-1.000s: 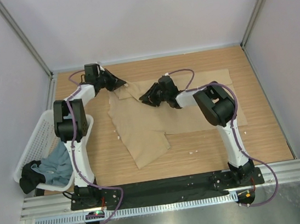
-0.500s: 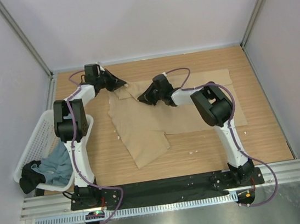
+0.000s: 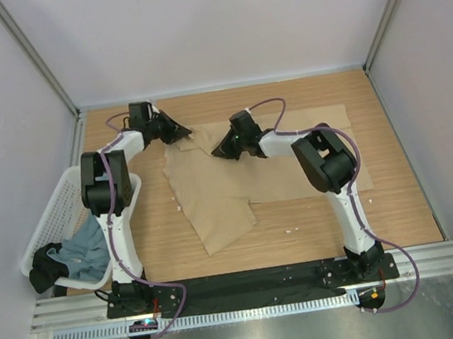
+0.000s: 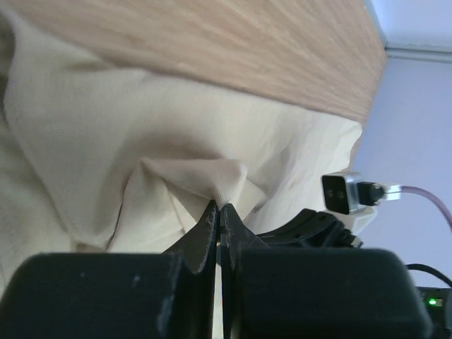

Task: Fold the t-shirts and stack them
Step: Fold the tshirt

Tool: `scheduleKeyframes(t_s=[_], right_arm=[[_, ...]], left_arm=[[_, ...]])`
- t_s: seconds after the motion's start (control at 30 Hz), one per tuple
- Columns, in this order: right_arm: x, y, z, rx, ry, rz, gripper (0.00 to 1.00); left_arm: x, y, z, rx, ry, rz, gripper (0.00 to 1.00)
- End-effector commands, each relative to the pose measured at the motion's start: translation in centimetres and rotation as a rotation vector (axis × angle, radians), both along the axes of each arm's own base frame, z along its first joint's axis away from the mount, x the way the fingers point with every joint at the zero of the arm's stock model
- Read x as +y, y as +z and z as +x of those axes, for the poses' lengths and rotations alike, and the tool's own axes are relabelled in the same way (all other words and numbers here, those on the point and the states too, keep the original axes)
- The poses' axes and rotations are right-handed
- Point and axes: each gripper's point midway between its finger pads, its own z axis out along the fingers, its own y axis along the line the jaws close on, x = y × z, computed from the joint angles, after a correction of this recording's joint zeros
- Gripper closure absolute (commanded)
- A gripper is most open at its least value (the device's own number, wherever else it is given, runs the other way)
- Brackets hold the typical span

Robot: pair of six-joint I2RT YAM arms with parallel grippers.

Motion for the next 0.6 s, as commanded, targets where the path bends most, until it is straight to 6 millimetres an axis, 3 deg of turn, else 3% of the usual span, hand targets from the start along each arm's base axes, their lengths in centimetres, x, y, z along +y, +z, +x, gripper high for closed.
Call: scheduleKeyframes(t_s=[0.0,0.23,0.57], right_arm=[[-0.8,5.5,-0.3,-0.083,0.065,-0.039,0.99],[-2.3,6.2,-2.5,-0.027,0.209,-0.016,0.99],[-3.3,4.8,-4.3,0.063,0.443,-0.032,0.99]], left_arm=[[0.0,3.6,-1.9,-0.035,-0.043,-0.007,1.0],[0.4,2.8,-7.0,0.082,-0.094,0.028,1.0],[1.8,2.0,-12.9,0.241,-0.115,0.107,1.0]])
